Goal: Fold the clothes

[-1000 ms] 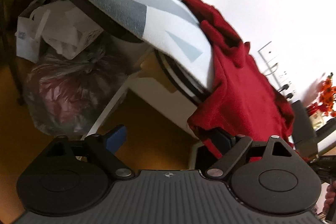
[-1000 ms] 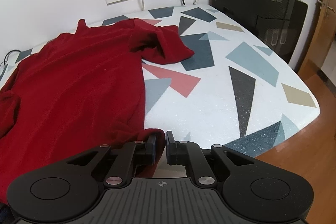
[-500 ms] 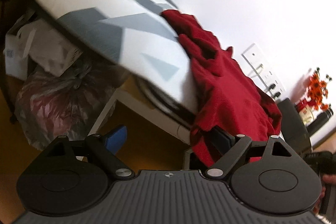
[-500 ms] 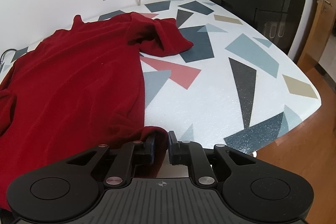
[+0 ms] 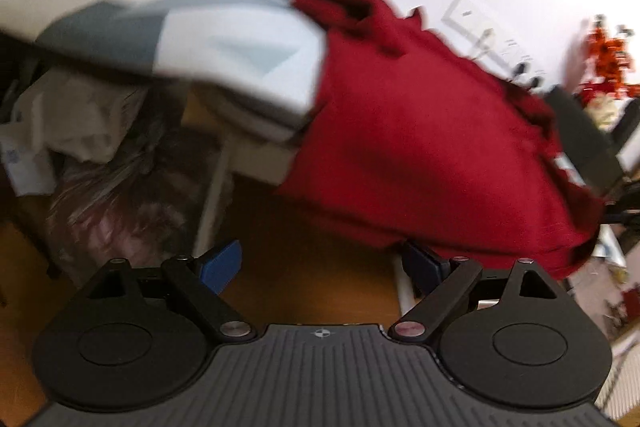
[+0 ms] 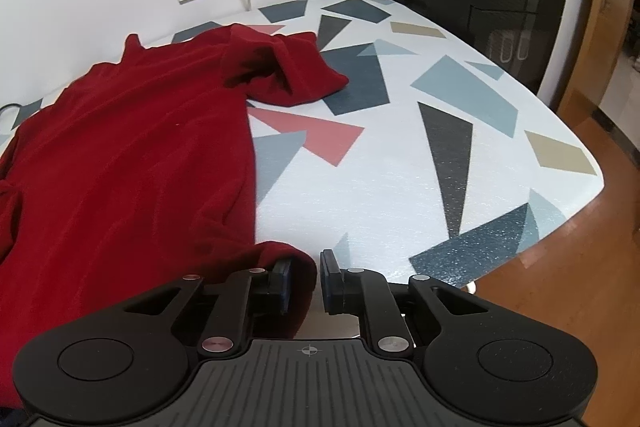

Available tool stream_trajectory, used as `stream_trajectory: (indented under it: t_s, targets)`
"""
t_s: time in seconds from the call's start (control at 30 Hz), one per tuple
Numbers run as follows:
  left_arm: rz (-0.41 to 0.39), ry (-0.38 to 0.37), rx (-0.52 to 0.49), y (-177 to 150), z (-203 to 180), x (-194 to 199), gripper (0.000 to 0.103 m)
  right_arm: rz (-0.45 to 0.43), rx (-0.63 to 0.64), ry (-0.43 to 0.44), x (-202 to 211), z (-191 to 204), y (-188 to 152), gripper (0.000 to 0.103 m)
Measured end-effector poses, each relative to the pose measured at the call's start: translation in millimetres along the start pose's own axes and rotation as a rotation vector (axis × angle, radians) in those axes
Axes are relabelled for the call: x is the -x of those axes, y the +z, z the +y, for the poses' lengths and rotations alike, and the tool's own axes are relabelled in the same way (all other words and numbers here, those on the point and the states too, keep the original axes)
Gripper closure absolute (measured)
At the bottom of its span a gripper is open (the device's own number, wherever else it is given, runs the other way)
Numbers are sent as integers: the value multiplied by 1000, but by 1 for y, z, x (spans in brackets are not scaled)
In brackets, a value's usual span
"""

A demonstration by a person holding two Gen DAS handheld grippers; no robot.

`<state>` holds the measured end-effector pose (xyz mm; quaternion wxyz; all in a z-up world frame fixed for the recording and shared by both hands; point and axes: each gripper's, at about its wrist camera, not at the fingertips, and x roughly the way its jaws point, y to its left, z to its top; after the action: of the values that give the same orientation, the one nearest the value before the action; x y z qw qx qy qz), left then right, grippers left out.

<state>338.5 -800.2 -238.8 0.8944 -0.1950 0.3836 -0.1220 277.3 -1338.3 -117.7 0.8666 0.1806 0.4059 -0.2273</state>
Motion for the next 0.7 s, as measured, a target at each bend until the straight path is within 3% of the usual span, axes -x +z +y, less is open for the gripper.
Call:
stream_trajectory:
  t_s: [0.17,0.47,0.53,0.7]
  targets:
    - [-72,-51,97,3,7,7,14,3,2,3,-3,1,2,87]
    - [-98,-72,318,-18,40,1,15,3,0,12,-7,6,7,87]
    - [-135,-120,393,-19,47,5,15,15,-11,11,-11,5,6,87]
    - [-150,-145,392,-15,46,8,15,24,-21,18,-13,6,8,87]
